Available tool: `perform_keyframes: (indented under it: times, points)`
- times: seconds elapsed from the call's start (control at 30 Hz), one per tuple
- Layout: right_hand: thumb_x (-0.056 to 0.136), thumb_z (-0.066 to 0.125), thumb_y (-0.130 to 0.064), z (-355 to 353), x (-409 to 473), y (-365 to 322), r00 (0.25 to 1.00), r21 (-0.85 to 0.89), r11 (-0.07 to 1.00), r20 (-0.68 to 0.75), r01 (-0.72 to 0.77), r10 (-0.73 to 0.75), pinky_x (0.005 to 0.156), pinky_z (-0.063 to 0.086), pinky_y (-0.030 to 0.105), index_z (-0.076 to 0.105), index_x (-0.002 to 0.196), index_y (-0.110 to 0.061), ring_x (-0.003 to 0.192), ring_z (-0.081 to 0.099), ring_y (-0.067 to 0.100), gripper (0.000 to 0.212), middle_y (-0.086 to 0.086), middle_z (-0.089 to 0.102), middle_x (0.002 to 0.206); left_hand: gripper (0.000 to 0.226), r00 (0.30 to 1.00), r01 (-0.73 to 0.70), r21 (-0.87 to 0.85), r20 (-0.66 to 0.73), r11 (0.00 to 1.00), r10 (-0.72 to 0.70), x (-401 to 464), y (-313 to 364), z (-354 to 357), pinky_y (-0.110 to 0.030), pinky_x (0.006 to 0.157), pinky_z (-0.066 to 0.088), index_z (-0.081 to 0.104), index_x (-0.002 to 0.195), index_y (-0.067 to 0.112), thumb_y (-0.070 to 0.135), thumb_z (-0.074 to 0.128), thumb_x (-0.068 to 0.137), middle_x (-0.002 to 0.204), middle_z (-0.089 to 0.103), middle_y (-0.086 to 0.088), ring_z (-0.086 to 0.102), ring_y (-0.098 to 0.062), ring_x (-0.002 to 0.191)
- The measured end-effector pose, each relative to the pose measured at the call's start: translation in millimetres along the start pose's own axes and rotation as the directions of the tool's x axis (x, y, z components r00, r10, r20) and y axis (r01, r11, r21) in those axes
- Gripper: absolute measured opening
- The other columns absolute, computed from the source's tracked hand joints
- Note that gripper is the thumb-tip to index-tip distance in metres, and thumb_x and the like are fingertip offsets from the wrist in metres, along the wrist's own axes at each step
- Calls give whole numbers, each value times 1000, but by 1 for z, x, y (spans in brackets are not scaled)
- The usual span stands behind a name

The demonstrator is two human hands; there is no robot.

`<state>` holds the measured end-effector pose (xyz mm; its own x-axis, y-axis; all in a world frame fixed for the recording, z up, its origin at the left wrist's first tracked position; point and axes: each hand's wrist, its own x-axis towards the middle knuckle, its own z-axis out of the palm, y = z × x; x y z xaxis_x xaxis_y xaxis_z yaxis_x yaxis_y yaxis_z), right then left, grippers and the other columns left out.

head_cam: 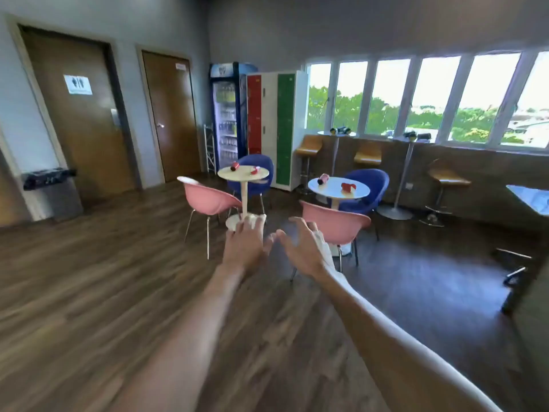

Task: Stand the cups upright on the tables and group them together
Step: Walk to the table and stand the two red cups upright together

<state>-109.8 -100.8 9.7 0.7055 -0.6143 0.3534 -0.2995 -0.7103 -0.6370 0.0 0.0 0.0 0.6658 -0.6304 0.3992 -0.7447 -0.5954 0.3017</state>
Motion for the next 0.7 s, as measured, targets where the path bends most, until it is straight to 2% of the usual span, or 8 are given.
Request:
perform_keyframes:
  times: [0.13,0.27,0.37,0.43,0.5,0.57,0.63,0.7]
  points:
    - [87,51,-49,67,-96,69,934,-62,969,256,-239,247,89,51,36,59,112,-30,106,63,27,32,3,64,113,46,935,163,28,314,986,-164,-118,-29,96,-44,102,38,47,134,23,46,43,95,135,52,-6,50,-28,126]
    - [87,50,-39,116,-201,116,795,-112,895,422,-431,436,75,53,33,63,91,-23,86,69,26,21,2,73,91,25,796,343,-83,555,936,-242,-239,-61,170,-36,90,49,68,102,23,36,51,90,109,72,-2,65,-24,108]
    - [82,51,-32,141,-259,139,679,-119,818,499,-562,539,72,56,32,61,75,-25,75,70,21,15,1,72,78,17,656,540,-194,706,819,-266,-297,-78,207,-34,84,52,72,79,17,22,57,85,88,78,-5,70,-25,94]
    - [80,50,-30,148,-278,142,630,-133,788,528,-600,569,70,55,32,61,71,-24,73,69,17,15,-2,72,77,17,607,655,-250,736,713,-300,-316,-86,220,-35,80,56,64,63,24,28,56,77,61,72,6,72,-19,77]
    - [80,49,-30,153,-275,139,605,-145,774,542,-616,583,61,50,29,59,66,-24,64,62,10,17,-6,68,71,17,581,739,-287,729,609,-362,-316,-92,229,-35,75,57,62,59,28,31,57,74,47,65,14,67,-15,63]
    - [78,49,-31,158,-259,137,603,-122,761,535,-638,592,59,49,29,60,67,-22,60,57,7,18,-6,66,68,24,563,798,-342,716,497,-412,-299,-87,223,-34,66,55,61,62,24,17,61,84,45,63,10,61,-17,54]
    - [79,52,-32,167,-237,139,614,-86,753,523,-653,592,67,54,31,66,78,-20,68,64,9,18,-5,72,75,29,523,843,-368,732,392,-436,-277,-83,222,-26,53,48,58,67,17,2,56,92,53,61,4,54,-14,49]
    - [81,54,-29,177,-215,142,624,-35,748,526,-663,578,71,56,32,68,81,-20,70,66,8,17,-6,72,76,24,489,868,-378,760,321,-427,-256,-83,228,-15,40,41,57,73,12,1,52,94,58,59,-3,51,-12,48]
